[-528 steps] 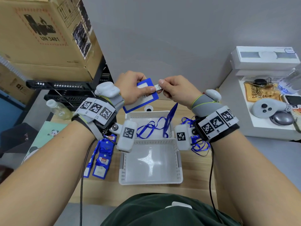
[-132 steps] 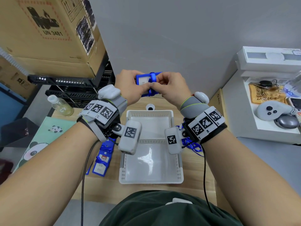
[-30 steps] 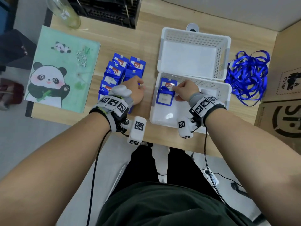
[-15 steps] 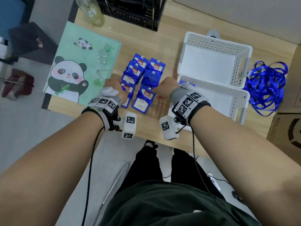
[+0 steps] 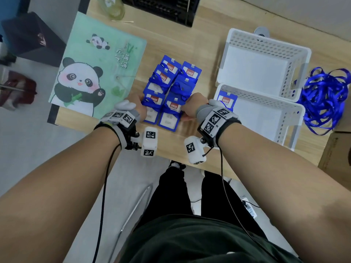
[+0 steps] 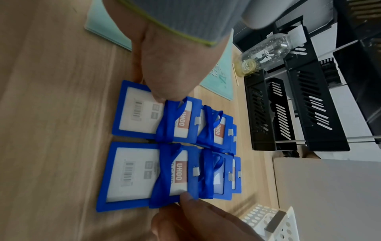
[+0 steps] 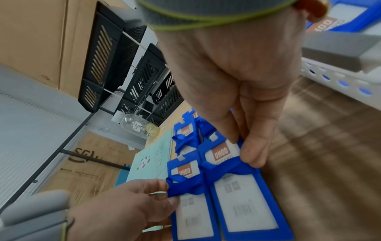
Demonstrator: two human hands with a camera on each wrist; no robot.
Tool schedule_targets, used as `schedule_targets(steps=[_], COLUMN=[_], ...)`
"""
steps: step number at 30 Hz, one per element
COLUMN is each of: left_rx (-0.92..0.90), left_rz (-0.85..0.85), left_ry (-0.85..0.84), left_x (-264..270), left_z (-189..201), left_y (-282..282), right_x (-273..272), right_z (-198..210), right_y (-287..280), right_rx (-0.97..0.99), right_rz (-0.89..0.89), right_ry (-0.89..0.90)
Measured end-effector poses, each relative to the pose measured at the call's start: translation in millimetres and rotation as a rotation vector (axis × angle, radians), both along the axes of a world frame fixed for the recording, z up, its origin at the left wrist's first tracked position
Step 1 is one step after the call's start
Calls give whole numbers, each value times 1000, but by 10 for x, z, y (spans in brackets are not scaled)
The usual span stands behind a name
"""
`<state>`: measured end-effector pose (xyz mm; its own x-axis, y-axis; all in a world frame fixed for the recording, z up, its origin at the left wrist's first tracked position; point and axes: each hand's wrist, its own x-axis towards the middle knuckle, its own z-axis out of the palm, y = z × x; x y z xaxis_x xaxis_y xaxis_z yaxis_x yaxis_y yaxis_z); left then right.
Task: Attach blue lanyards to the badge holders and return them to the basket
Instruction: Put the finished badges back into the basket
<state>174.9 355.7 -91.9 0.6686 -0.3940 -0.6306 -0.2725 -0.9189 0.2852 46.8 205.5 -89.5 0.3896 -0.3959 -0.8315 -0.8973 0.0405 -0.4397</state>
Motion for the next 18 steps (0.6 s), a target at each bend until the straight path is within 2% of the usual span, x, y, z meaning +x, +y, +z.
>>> schedule_targets(steps=[4, 7, 13, 18], left_rx=[-46, -123, -244, -214], left_rz=[-1, 25, -86, -181], left_ry=[12, 49, 116, 149], left_x=[-9, -74, -361, -763], left_z=[181, 384, 692, 737], left_y=[-25, -140, -684, -1030], right_x=[-24, -130, -710, -1262], right_z=[148, 386, 804, 686], right_y=[-59, -234, -892, -1083], right_rx=[-18, -17, -99, -88], right_rz=[17, -63, -185, -156], right_ry=[-56, -113, -195, -108])
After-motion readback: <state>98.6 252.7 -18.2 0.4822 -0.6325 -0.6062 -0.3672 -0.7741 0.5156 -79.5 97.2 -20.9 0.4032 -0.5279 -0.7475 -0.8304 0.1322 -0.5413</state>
